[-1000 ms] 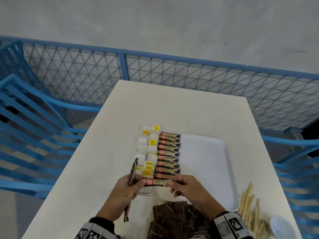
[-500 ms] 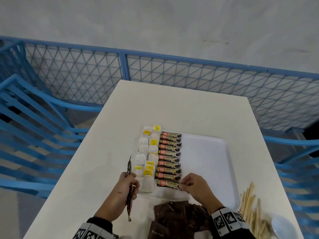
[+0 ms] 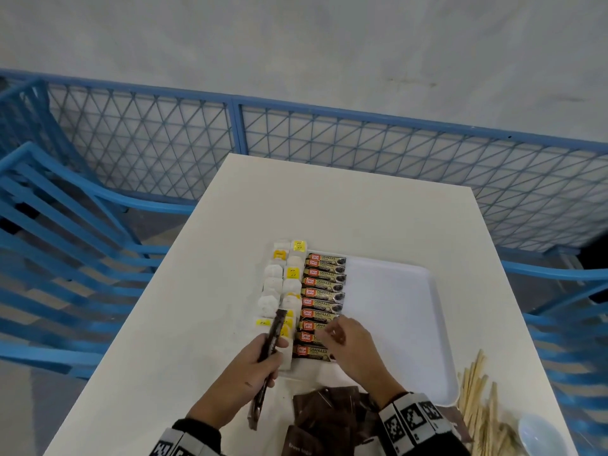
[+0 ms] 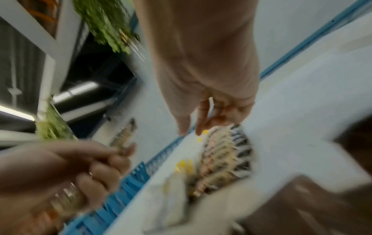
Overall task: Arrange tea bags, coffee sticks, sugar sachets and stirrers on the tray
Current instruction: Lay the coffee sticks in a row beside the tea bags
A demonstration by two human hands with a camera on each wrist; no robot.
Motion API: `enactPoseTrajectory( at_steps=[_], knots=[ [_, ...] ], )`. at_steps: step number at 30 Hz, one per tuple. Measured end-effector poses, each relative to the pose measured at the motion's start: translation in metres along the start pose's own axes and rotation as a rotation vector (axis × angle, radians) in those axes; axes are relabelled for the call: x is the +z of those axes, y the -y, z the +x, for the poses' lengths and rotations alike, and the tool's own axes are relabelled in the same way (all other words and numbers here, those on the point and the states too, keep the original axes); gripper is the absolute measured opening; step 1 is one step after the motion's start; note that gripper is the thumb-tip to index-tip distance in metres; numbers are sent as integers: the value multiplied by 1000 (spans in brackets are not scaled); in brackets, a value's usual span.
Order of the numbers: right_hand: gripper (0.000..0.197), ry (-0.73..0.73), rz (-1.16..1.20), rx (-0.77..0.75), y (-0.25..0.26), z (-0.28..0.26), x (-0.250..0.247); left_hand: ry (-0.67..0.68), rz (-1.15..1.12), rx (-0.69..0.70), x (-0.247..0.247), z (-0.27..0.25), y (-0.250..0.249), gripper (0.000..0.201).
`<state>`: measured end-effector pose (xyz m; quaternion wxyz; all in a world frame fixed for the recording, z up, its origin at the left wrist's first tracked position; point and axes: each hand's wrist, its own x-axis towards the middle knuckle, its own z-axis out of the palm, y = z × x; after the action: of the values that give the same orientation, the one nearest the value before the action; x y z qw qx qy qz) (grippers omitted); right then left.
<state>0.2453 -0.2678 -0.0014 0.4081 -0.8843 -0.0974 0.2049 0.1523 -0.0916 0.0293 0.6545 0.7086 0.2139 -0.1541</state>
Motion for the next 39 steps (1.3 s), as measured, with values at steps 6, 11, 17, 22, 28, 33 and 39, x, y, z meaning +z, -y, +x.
enactPoseTrajectory(
  at_steps=[6, 11, 17, 22, 28, 33, 39],
  knots=[
    [9, 289, 350, -124, 43, -15, -5, 72, 313, 176, 8, -1, -8, 24],
    [6, 281, 513, -77, 30, -16, -11, 17, 247, 132, 1, -3, -6, 19],
    [13, 261, 606, -55, 13, -25, -24, -14, -48, 6, -5, -6, -5, 24],
    [12, 266, 638, -19, 5, -32, -26, -26, -63, 35, -4, -4, -5, 11],
    [20, 236, 583, 68, -2, -31, -24, -96, -58, 83, -2, -2, -3, 8],
    [15, 129, 228, 69, -27, -22, -16, -172, -154, 10, -10, -2, 5, 20],
    [18, 32, 36, -37, -31, -19, 1, -121, -284, 0, -19, -4, 10, 31]
  ],
)
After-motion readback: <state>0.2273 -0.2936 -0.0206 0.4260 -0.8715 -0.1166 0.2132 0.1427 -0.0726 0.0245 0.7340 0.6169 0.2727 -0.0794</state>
